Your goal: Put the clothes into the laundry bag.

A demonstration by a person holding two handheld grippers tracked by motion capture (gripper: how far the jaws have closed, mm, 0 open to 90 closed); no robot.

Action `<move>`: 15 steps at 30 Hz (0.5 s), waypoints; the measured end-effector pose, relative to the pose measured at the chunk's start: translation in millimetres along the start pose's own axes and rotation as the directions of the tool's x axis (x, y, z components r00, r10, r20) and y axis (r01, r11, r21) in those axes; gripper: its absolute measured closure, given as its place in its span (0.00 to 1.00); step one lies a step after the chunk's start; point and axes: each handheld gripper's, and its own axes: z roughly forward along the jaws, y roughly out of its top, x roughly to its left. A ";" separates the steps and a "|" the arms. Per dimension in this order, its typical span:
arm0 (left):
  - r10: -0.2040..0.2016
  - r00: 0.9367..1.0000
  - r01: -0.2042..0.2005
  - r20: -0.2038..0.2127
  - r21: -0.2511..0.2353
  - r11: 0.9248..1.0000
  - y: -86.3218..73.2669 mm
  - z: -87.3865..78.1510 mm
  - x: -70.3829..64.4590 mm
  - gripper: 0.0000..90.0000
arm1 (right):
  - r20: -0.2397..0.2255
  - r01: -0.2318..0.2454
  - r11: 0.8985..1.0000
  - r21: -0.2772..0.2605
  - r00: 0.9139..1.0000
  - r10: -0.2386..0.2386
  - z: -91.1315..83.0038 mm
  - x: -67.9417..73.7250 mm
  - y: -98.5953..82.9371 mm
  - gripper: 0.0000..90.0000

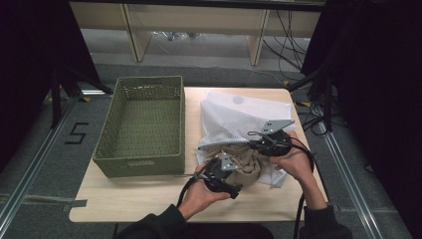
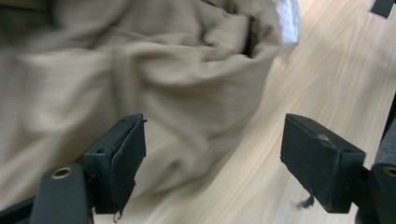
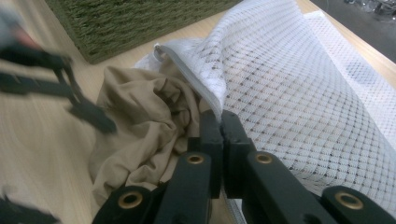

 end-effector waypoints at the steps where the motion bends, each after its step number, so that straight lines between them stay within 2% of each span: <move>1: -0.022 1.000 0.022 0.016 0.012 1.000 1.9 8.7 0.1 0.22 | 0.009 0.011 1.000 -0.004 1.000 -0.011 -0.4 -0.6 0.4 1.00; 2: -0.058 0.998 0.058 0.022 0.009 0.998 3.3 13.9 1.1 0.22 | 0.007 -0.006 1.000 -0.004 1.000 0.006 -1.9 0.0 0.4 1.00; 3: -0.076 0.997 0.076 -0.012 -0.009 0.997 6.9 22.0 5.6 0.23 | 0.012 0.001 1.000 -0.003 1.000 -0.001 -3.0 -1.0 0.4 1.00; 4: -0.082 0.996 0.082 -0.022 -0.019 0.996 9.6 25.0 6.9 0.31 | 0.005 -0.003 1.000 -0.004 1.000 0.003 -5.0 -2.0 0.2 1.00; 5: -0.101 0.995 0.101 -0.002 -0.029 0.994 12.7 29.5 8.1 0.36 | 0.009 0.020 1.000 -0.009 1.000 -0.020 -5.1 -3.8 0.4 1.00; 6: -0.092 0.996 0.092 0.008 -0.043 0.995 15.8 31.9 7.3 0.47 | 0.005 0.008 1.000 -0.012 1.000 -0.008 -6.5 -3.1 0.0 1.00; 7: -0.069 0.998 0.068 -0.005 -0.043 0.997 19.1 33.1 6.6 0.56 | -0.003 -0.001 1.000 -0.005 1.000 0.001 -7.6 -3.2 0.2 1.00; 8: -0.057 0.998 0.057 -0.010 -0.056 0.997 22.5 33.9 6.9 0.70 | -0.007 -0.003 1.000 -0.002 1.000 0.002 -8.0 -2.8 0.4 1.00; 9: -0.055 0.998 0.053 -0.024 -0.071 0.996 28.0 32.7 8.1 0.74 | -0.010 -0.002 1.000 0.000 1.000 0.002 -9.2 -2.8 0.6 1.00; 10: -0.077 0.997 0.075 -0.021 -0.092 0.993 31.5 31.9 10.2 0.79 | 0.007 0.014 1.000 -0.013 1.000 -0.014 -10.9 -4.0 1.1 1.00; 12: -0.115 0.993 0.110 -0.032 -0.142 0.984 42.1 25.7 18.9 0.82 | 0.009 -0.002 1.000 -0.013 1.000 0.003 -16.4 -3.2 2.8 1.00; 13: -0.118 0.992 0.109 -0.043 -0.174 0.979 48.1 21.6 25.7 0.85 | -0.005 0.010 1.000 -0.018 1.000 -0.010 -18.6 -3.5 4.2 1.00; 14: -0.123 0.990 0.109 -0.062 -0.191 0.976 54.0 17.7 31.0 0.87 | 0.012 0.021 0.999 -0.032 1.000 -0.021 -21.5 -3.1 5.6 1.00; 15: -0.121 0.990 0.105 -0.074 -0.194 0.975 58.8 14.7 38.2 0.87 | 0.016 0.015 1.000 -0.022 1.000 -0.015 -25.6 -1.2 6.7 1.00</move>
